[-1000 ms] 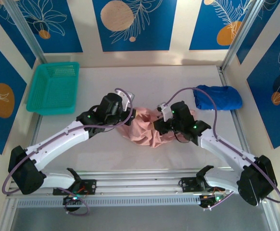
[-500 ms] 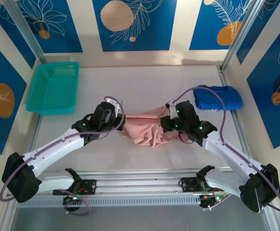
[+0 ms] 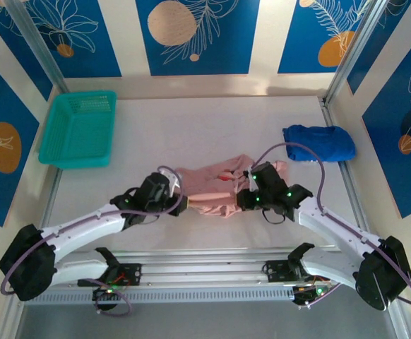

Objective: Fold the inside-out t-shirt

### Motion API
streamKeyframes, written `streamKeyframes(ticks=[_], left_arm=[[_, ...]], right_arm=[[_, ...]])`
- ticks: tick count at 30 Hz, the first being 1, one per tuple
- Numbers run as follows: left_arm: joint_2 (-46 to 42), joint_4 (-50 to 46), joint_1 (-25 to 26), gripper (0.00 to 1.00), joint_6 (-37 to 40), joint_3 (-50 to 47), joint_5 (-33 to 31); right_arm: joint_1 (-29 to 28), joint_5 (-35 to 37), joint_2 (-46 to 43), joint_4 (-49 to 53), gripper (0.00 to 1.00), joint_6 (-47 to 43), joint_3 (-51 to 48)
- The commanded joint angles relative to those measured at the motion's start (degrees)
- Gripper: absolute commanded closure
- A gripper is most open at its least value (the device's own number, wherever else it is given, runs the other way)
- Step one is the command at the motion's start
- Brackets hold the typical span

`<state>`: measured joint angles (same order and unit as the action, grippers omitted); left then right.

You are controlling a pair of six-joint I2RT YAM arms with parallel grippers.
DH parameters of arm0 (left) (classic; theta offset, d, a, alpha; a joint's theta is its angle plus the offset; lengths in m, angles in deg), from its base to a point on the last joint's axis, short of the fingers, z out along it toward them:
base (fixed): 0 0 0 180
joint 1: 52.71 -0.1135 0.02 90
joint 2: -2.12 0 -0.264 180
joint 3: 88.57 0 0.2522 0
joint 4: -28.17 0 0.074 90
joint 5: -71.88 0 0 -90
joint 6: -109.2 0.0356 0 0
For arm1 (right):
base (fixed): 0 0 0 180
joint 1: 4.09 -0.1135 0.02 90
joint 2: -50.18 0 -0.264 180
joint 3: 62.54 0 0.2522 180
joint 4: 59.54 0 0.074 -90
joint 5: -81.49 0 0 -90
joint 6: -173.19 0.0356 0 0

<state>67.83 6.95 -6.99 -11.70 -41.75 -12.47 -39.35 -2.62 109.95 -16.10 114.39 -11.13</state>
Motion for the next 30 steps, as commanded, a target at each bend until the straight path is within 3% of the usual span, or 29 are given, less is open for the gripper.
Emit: streamKeyframes(ticks=[1,8,15,18,22,30], left_arm=[[0.02,0.16,4.14,0.75,-1.20,-3.24,1.82],[-0.66,-2.36,7.09,0.54,-1.70,-4.94,1.09],[-2.95,-6.68,6.90,0.48,-0.43,-1.64,-7.58],[-3.24,-6.74,5.27,0.43,-1.03,0.00,-10.92],[-1.67,-4.16,0.80,0.42,-2.24,1.18,-5.66],[8.79,-2.33,0.72,0.38,-2.26,3.52,5.80]], right_arm=[[-2.57,1.87,-1.57,7.33,0.77,9.03,-3.48],[-4.34,2.53,-2.83,9.91,0.63,11.36,-5.33],[-4.64,5.59,-6.53,13.04,0.56,9.64,-3.08],[-3.78,7.00,-6.57,9.84,0.52,7.38,-1.35],[-0.71,2.85,-1.78,2.59,0.48,2.97,1.78],[-0.16,-1.45,6.82,-2.08,0.42,-2.49,4.10]])
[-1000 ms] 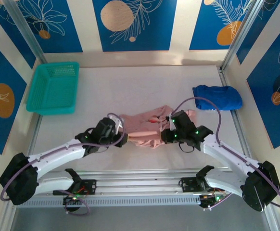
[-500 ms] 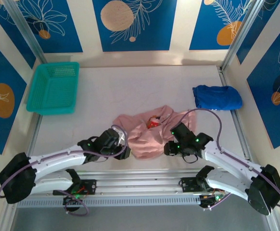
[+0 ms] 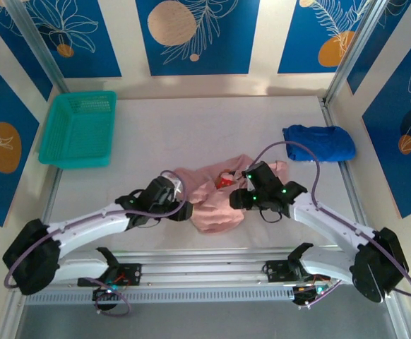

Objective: Fold the inside-out t-shirt

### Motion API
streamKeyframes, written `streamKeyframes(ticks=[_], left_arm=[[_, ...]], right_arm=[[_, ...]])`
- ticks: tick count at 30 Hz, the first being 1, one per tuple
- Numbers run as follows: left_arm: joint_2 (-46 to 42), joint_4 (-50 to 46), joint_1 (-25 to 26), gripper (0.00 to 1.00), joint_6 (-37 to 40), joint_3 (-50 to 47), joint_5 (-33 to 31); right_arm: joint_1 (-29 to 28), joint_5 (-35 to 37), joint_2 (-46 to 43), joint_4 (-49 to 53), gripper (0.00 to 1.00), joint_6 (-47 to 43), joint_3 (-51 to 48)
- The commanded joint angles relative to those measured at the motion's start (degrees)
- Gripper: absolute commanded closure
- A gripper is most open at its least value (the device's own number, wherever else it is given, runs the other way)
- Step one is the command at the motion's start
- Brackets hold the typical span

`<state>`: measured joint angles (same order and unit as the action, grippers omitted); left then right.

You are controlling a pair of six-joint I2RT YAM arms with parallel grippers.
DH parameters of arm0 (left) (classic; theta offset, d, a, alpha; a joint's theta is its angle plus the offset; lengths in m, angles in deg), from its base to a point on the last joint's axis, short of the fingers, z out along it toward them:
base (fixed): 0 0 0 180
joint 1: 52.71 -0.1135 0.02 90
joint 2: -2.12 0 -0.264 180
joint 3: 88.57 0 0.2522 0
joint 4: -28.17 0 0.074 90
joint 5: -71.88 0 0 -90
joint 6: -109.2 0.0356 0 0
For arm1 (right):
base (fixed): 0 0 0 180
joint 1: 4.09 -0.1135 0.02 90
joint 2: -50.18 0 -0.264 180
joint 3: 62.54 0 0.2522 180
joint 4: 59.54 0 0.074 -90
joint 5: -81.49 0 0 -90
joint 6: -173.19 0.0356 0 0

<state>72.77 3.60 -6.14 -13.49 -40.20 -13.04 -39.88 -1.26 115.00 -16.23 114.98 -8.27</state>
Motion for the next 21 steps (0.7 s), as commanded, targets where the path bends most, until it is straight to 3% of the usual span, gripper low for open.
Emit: streamKeyframes(ticks=[1,5,8,11,17,21], left_arm=[[5.57,1.94,-0.14,0.37,-0.93,2.37,7.38],[10.50,6.59,0.00,0.39,-2.37,3.73,9.95],[13.32,9.44,-0.01,0.53,-2.56,5.35,11.32],[14.05,8.39,0.19,0.58,-1.82,6.14,12.54],[3.12,1.61,-1.62,0.39,1.86,3.09,2.51],[-1.59,1.70,-8.27,0.27,1.08,2.47,2.03]], right_arm=[[0.50,-3.23,2.73,-2.19,0.41,-3.26,1.32],[0.94,-3.70,4.47,-3.04,0.40,-3.58,1.15],[1.46,-4.51,4.84,-3.53,0.40,-3.67,1.43],[2.22,-2.12,3.61,-0.50,0.40,-4.63,2.97],[9.99,-4.60,0.61,-3.91,0.38,-6.19,5.35],[14.53,-5.32,6.04,-7.90,0.35,-6.83,9.42]])
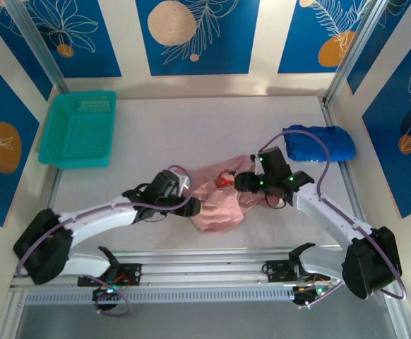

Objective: Fold the inside-out t-shirt

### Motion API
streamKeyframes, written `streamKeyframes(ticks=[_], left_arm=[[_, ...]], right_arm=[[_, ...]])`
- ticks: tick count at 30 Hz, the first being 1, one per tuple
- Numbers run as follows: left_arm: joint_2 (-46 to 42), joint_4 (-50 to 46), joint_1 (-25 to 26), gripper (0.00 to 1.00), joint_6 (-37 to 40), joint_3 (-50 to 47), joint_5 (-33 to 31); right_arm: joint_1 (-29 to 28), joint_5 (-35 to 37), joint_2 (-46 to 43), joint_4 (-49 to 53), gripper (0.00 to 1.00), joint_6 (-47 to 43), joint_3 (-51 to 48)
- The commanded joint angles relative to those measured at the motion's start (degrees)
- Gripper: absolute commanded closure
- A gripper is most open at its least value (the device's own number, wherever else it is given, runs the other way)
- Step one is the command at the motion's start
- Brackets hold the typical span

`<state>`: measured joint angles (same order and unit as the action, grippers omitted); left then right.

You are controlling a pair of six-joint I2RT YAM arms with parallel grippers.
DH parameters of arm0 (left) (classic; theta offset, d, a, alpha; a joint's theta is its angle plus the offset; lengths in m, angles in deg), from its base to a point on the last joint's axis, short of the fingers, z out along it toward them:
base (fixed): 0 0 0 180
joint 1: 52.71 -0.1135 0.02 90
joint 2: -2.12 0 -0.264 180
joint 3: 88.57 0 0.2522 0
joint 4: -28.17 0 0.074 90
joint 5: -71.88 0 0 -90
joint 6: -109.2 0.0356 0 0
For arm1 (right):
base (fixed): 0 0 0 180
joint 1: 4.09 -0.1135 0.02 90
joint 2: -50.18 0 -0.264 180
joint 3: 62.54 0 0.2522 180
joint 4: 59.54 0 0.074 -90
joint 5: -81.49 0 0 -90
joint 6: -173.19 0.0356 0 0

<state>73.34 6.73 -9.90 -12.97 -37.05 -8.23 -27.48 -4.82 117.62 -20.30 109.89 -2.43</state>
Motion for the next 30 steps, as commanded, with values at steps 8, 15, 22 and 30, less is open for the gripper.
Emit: streamKeyframes(ticks=[8,15,22,30], left_arm=[[12.25,-0.72,-13.86,0.19,2.54,9.14,-4.99],[25.38,-1.23,-14.16,0.20,6.54,18.28,-3.24],[33.53,1.52,-14.15,0.42,6.02,21.80,0.28],[34.52,3.22,-15.52,0.98,6.21,27.05,3.76]], right_arm=[[5.72,-0.69,24.39,-3.64,0.29,-2.28,14.91],[4.79,0.50,34.88,-4.80,0.33,-2.88,18.31],[4.77,-1.31,37.80,-6.70,0.67,-3.52,20.30],[5.79,-1.41,32.89,-8.29,1.00,-7.28,27.46]])
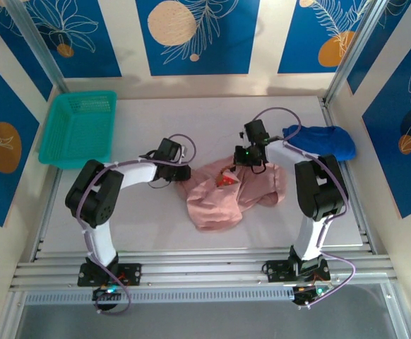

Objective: Fold the inside-out t-shirt

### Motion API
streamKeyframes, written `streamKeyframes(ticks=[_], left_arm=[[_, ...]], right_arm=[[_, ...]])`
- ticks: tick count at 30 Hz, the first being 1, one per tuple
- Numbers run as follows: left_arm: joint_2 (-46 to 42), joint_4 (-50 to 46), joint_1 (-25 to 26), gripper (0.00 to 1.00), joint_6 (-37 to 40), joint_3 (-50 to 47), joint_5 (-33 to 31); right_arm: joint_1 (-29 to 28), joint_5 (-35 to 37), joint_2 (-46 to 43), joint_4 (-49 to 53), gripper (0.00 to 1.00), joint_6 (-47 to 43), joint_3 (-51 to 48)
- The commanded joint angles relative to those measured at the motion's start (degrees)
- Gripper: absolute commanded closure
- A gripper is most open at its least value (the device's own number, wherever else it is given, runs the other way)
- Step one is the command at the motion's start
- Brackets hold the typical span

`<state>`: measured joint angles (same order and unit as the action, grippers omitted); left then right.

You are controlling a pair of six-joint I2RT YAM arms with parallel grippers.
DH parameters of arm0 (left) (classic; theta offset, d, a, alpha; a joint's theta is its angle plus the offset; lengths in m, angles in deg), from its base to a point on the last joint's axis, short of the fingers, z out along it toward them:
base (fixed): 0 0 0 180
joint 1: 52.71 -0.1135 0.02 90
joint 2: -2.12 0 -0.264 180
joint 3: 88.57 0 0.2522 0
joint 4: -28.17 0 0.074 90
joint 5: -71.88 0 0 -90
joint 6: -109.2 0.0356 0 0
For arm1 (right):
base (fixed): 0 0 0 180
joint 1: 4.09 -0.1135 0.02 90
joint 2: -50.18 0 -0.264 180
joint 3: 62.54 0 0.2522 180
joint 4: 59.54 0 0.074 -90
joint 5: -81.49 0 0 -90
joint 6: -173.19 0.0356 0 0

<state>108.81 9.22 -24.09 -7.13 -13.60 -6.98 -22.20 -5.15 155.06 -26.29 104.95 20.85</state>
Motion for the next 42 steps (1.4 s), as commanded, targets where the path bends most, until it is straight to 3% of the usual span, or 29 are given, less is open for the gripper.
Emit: streamKeyframes(ticks=[1,8,13,14,16,19,22,26,30,42], left_arm=[[-2.66,0.62,-1.91,1.00,0.60,4.52,2.58],[-20.58,-0.32,-4.38,1.00,3.28,8.94,0.39],[-33.34,4.32,-4.28,1.00,2.19,-0.99,0.56],[-35.47,5.20,-4.23,0.96,2.08,-4.22,1.28],[-38.91,4.24,-4.11,0.75,1.98,-10.31,1.89],[-43.13,0.12,-3.92,0.58,2.31,-18.98,1.20],[-48.58,-4.26,-3.84,0.46,2.14,-25.64,-2.17],[-54.48,-6.85,-3.08,0.37,1.31,-28.60,-4.86],[-51.00,-6.67,-0.61,0.33,1.57,-26.62,-4.94],[-26.90,-5.44,12.46,0.33,3.06,-12.99,-8.87]], right_arm=[[0.73,-0.77,-5.92,-2.28,1.00,-3.11,5.72],[0.76,-2.27,-18.42,-1.73,1.00,-7.30,13.56],[-2.57,-1.36,-31.12,-4.56,1.00,-6.07,2.54],[-3.72,-0.89,-33.89,-5.53,0.98,-5.90,-1.58],[-6.12,0.78,-39.00,-6.93,0.91,-4.55,-10.25],[-9.37,2.30,-45.23,-7.31,0.74,-0.66,-22.31],[-12.43,2.51,-49.64,-6.52,0.58,3.49,-31.98],[-13.54,3.36,-51.83,-5.13,0.49,5.28,-36.34],[-13.52,3.57,-47.78,-7.32,0.45,4.55,-34.42],[-11.98,5.77,-24.36,-11.29,0.42,2.24,-21.50]])
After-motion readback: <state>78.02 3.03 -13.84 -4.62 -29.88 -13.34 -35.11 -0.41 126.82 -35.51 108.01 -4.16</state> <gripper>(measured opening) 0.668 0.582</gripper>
